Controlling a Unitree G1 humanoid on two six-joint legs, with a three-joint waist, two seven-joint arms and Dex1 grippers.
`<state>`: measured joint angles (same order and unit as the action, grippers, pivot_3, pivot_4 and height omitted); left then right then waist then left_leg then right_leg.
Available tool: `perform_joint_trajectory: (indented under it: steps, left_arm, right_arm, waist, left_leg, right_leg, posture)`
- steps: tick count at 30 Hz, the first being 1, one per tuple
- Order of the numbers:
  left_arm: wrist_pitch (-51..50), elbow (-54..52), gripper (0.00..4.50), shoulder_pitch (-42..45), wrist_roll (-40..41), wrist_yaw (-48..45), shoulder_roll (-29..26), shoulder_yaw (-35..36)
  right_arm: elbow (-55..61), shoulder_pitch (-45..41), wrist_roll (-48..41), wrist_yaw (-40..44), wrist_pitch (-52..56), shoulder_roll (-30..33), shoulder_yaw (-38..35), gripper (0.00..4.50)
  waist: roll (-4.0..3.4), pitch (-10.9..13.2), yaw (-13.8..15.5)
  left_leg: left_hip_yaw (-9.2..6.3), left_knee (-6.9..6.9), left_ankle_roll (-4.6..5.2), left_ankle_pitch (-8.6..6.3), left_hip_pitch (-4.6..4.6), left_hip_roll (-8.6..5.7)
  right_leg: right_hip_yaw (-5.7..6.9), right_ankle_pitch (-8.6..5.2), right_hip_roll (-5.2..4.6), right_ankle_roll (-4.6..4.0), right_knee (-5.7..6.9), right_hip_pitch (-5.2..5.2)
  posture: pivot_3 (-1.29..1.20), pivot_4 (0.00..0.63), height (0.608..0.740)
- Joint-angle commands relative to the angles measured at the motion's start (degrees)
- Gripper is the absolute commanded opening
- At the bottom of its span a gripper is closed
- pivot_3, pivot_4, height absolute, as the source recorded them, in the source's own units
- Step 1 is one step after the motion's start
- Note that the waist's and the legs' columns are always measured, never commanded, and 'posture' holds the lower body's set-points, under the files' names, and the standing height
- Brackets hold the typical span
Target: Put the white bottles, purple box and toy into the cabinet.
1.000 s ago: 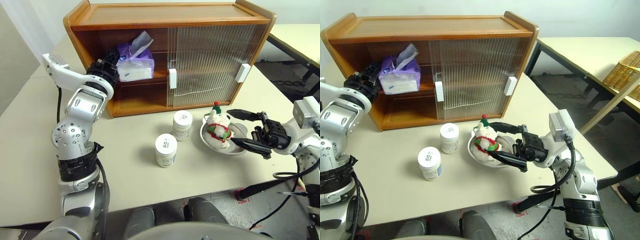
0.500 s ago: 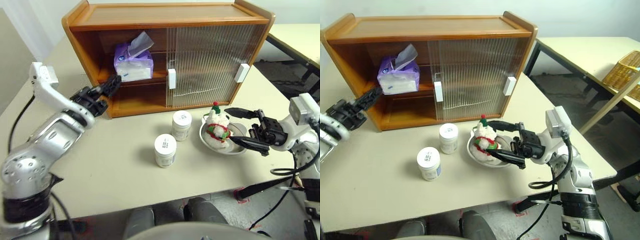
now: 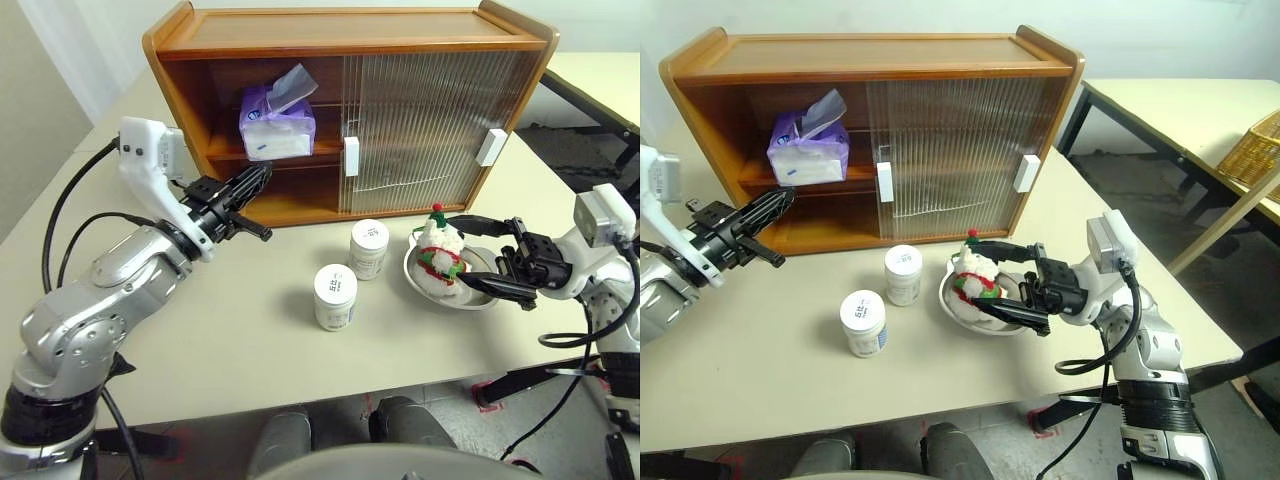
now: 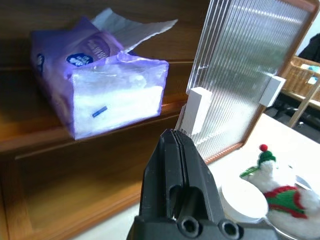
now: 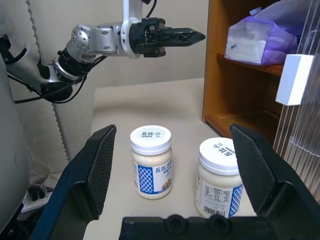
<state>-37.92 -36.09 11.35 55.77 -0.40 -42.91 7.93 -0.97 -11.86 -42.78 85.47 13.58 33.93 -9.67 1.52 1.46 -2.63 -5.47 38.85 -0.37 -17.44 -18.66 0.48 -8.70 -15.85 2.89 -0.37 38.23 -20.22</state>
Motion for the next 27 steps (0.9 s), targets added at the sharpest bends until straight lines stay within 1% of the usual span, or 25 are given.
perform_joint_trajectory:
  steps: [1, 4, 9, 17, 27]
  left_arm:
    - [0.17, 2.17, 0.01, 1.28, -7.29, -0.61, 1.68, -2.85]
    - [1.77, 6.24, 0.01, 4.15, -13.46, -1.33, 4.06, -4.17]
    - [3.92, 10.94, 0.01, 7.10, -19.88, -3.71, 7.32, -4.23]
    - [5.62, 21.19, 0.01, 14.03, -27.53, -8.63, 12.14, -5.74]
    - [9.79, 33.82, 0.01, 21.27, -35.46, -12.50, 16.35, -5.56]
  right_arm:
    - [0.80, 0.77, 0.61, -0.36, -0.01, 0.05, 0.46, 4.50]
    - [1.51, 1.77, 0.99, -0.55, -0.31, -0.02, 0.75, 4.50]
    - [4.08, 2.23, 0.03, -2.53, 1.09, -0.28, 0.67, 4.50]
    - [5.86, 2.47, -0.65, -4.60, 1.99, -0.34, -0.12, 4.50]
    - [7.24, 4.69, -1.50, -5.11, 1.63, 0.07, -1.29, 4.50]
  waist:
    - [0.00, 0.00, -0.03]
    - [0.00, -0.01, -0.01]
    - [0.01, 0.00, -0.04]
    - [0.03, -0.02, -0.38]
    - [0.06, -0.04, -1.11]
  left_leg:
    - [0.00, 0.00, 0.00, 0.00, -0.04, 0.00]
    - [0.01, 0.02, -0.01, 0.02, -0.12, 0.00]
    - [0.00, 0.04, 0.02, 0.05, -0.20, 0.00]
    - [0.01, 0.08, 0.10, 0.08, -0.22, 0.00]
    - [0.03, 0.15, 0.15, 0.10, -0.28, -0.01]
  right_leg:
    - [-0.01, 0.00, 0.00, 0.01, 0.00, -0.04]
    - [-0.01, -0.03, 0.00, 0.04, -0.01, -0.08]
    - [-0.02, -0.05, 0.00, 0.08, -0.02, -0.12]
    - [-0.03, -0.05, 0.01, 0.20, -0.05, -0.05]
    - [-0.04, -0.06, 0.01, 0.46, -0.11, -0.01]
  posture:
    - [-0.06, 0.006, 0.740]
    - [-0.07, 0.008, 0.740]
    - [-0.08, 0.011, 0.740]
    - [-0.11, 0.006, 0.740]
    - [-0.13, 0.000, 0.740]
